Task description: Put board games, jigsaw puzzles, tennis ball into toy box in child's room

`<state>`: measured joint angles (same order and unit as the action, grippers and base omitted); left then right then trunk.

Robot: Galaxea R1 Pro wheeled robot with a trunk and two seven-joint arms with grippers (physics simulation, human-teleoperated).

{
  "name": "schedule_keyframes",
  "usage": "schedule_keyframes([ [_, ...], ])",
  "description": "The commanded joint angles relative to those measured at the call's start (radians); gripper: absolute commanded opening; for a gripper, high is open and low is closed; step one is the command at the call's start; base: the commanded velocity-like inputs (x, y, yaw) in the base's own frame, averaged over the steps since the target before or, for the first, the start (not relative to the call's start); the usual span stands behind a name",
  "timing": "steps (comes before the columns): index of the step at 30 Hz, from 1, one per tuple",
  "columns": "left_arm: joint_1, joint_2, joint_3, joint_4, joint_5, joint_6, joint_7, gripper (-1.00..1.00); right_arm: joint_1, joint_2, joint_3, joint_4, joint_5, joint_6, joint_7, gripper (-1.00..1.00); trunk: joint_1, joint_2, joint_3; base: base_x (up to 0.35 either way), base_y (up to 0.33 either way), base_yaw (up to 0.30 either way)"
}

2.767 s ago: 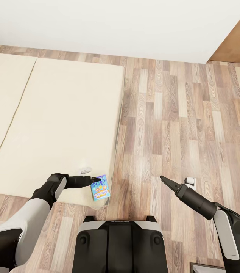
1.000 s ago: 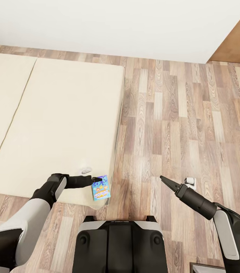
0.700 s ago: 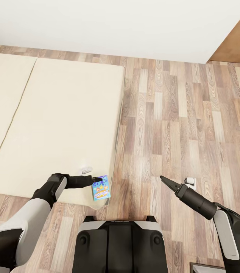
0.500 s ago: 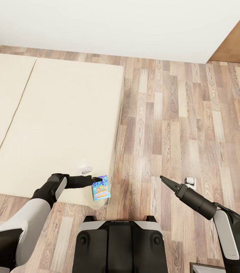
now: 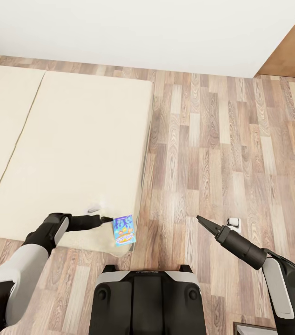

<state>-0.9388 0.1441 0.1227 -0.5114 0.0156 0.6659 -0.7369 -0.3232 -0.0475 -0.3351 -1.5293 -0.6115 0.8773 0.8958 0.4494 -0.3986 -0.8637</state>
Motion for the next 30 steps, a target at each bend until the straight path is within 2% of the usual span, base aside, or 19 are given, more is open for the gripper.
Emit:
schedule_keyframes([
  [1, 0.000, 0.013, 0.004, 0.000, 0.004, 0.009, -0.004, 1.00, 0.000, 0.000, -0.001, 0.000, -0.001, 0.005, 0.002, 1.00, 0.001, -0.001, -0.001, 0.000, 0.000, 0.000],
  [4, 0.000, 0.057, 0.009, -0.001, 0.007, 0.009, -0.016, 1.00, 0.000, 0.000, -0.001, 0.000, -0.001, 0.005, 0.002, 1.00, 0.001, -0.001, -0.001, 0.000, 0.000, 0.000],
  [6, 0.000, 0.096, 0.011, -0.001, 0.009, 0.009, -0.047, 1.00, 0.000, 0.000, -0.001, 0.000, -0.001, 0.005, 0.001, 1.00, 0.001, -0.001, -0.001, 0.000, 0.000, 0.000],
  [8, 0.000, 0.117, 0.011, -0.001, 0.009, 0.009, -0.075, 1.00, 0.000, 0.000, -0.001, 0.000, -0.001, 0.005, 0.001, 1.00, 0.001, -0.001, -0.001, 0.000, 0.000, 0.000],
  [9, 0.000, 0.140, 0.012, -0.001, 0.010, 0.009, -0.113, 1.00, 0.000, 0.000, -0.001, 0.000, -0.001, 0.005, 0.002, 1.00, 0.001, -0.001, -0.001, 0.000, 0.000, 0.000],
  [10, 0.000, 0.152, 0.012, -0.001, 0.010, 0.009, -0.136, 1.00, 0.000, 0.000, -0.001, 0.000, -0.001, 0.005, 0.002, 1.00, 0.001, -0.001, -0.001, 0.000, 0.000, 0.000],
  [11, 0.000, 0.176, 0.012, -0.001, 0.010, 0.009, -0.193, 1.00, 0.000, 0.000, -0.001, 0.000, -0.001, 0.005, 0.001, 1.00, 0.001, -0.001, -0.001, 0.000, 0.000, 0.000],
  [14, 0.000, 0.207, 0.011, -0.001, 0.010, 0.010, -0.295, 1.00, 0.000, 0.001, -0.001, 0.001, -0.001, 0.004, -0.001, 1.00, 0.001, -0.001, -0.001, 0.000, 0.000, 0.000],
  [15, 0.001, 0.225, 0.010, 0.000, 0.010, 0.010, -0.372, 1.00, 0.000, 0.001, 0.000, 0.001, -0.002, 0.004, -0.002, 1.00, 0.001, -0.001, -0.001, 0.000, 0.000, 0.000],
  [16, 0.002, 0.233, 0.009, 0.000, 0.009, 0.010, -0.412, 1.00, 0.000, 0.001, -0.001, 0.001, -0.002, 0.004, -0.003, 1.00, 0.001, -0.001, -0.001, 0.000, 0.000, 0.000],
  [17, 0.004, 0.244, 0.009, 0.000, 0.007, 0.010, -0.491, 1.00, 0.000, 0.001, 0.000, 0.001, -0.002, 0.004, -0.003, 1.00, 0.001, -0.001, -0.001, 0.000, 0.000, 0.000],
  [18, 0.006, 0.248, 0.009, 0.001, 0.007, 0.010, -0.530, 1.00, 0.000, 0.001, 0.000, 0.001, -0.002, 0.003, -0.003, 1.00, 0.001, -0.001, -0.001, 0.000, 0.000, 0.000],
  [19, 0.009, 0.256, 0.008, 0.001, 0.005, 0.010, -0.603, 1.00, 0.000, 0.001, 0.000, 0.001, -0.001, 0.003, -0.004, 1.00, 0.001, -0.001, -0.001, 0.000, 0.000, 0.000],
  [22, 0.014, 0.269, 0.008, 0.003, 0.004, 0.010, -0.696, 1.00, 0.000, 0.001, 0.000, 0.001, -0.001, 0.002, -0.004, 1.00, 0.001, -0.001, -0.001, 0.000, 0.000, 0.000],
  [23, 0.017, 0.279, 0.007, 0.004, 0.005, 0.010, -0.749, 1.00, 0.000, 0.001, 0.000, 0.001, -0.001, 0.002, -0.005, 1.00, 0.001, -0.001, -0.001, 0.000, 0.000, 0.000],
  [25, 0.021, 0.291, 0.008, 0.006, 0.006, 0.011, -0.814, 1.00, 0.000, 0.002, 0.001, 0.001, -0.001, 0.002, -0.005, 1.00, 0.001, -0.001, -0.001, 0.000, 0.000, 0.000],
  [27, 0.022, 0.298, 0.008, 0.006, 0.007, 0.013, -0.834, 1.00, 0.000, 0.003, 0.002, 0.001, 0.000, 0.001, -0.006, 1.00, 0.001, -0.001, -0.001, 0.000, 0.000, 0.000],
  [30, 0.024, 0.336, 0.010, 0.008, 0.016, 0.020, -0.834, 1.00, 0.000, 0.005, 0.002, 0.001, 0.001, 0.000, -0.006, 1.00, 0.001, -0.001, -0.001, 0.000, 0.000, 0.000],
])
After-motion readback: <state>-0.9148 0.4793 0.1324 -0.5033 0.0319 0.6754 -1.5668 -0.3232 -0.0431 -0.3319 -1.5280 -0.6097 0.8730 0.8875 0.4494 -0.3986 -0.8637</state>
